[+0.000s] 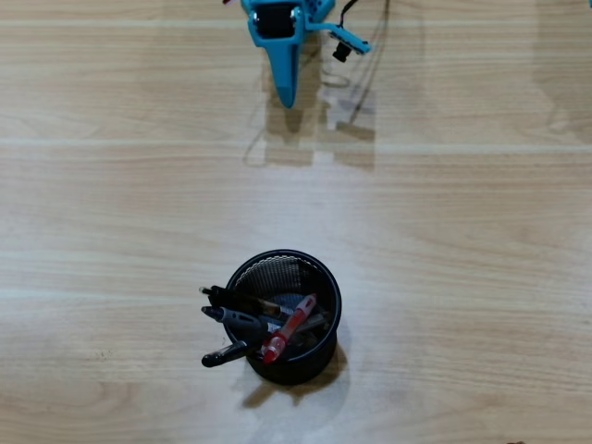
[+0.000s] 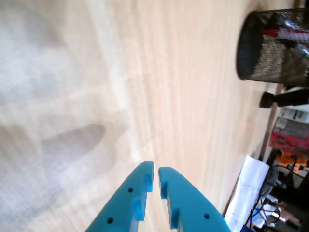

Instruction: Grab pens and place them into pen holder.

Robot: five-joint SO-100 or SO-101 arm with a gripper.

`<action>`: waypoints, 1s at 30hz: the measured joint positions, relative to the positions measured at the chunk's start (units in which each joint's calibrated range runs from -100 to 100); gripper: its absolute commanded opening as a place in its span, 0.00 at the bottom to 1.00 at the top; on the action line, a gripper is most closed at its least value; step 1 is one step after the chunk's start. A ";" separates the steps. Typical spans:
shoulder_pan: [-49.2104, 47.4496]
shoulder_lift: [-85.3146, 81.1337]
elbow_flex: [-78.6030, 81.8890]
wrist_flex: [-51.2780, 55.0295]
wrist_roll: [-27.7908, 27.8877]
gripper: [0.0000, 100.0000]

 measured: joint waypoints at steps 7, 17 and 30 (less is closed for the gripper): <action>-0.90 -0.17 -0.09 0.78 1.66 0.02; -1.17 -0.17 -0.27 0.78 1.66 0.02; -1.17 -0.17 -0.27 0.78 1.66 0.02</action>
